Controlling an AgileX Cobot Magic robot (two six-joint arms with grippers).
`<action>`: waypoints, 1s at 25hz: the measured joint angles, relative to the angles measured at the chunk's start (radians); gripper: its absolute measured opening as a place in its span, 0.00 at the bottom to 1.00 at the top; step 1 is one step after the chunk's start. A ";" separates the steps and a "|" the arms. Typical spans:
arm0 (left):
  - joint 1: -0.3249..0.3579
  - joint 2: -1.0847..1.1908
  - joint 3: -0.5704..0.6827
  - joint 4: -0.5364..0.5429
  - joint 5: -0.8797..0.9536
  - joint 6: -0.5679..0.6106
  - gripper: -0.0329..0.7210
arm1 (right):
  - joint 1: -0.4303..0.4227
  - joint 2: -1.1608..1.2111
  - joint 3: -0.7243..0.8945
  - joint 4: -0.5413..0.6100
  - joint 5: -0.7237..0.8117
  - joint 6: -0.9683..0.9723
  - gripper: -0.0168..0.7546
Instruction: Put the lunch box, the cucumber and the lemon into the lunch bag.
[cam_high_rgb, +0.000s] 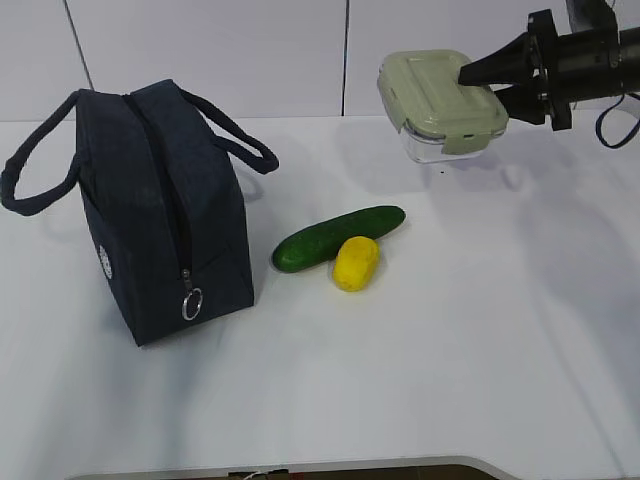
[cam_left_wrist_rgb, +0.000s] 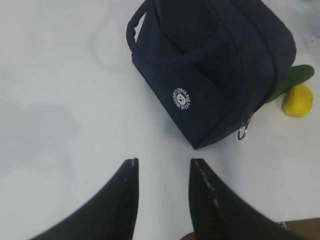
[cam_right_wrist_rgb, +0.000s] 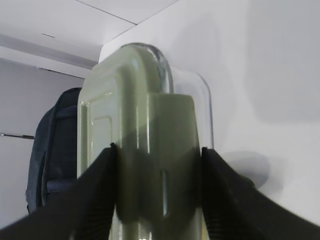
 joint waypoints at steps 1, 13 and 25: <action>0.000 0.015 0.000 -0.016 -0.015 0.004 0.36 | 0.007 -0.001 -0.002 0.005 0.000 0.000 0.50; 0.000 0.272 -0.031 -0.246 -0.092 0.088 0.42 | 0.105 -0.014 -0.113 0.006 0.009 0.026 0.50; 0.000 0.585 -0.180 -0.552 -0.093 0.163 0.68 | 0.184 -0.014 -0.231 0.006 0.022 0.074 0.50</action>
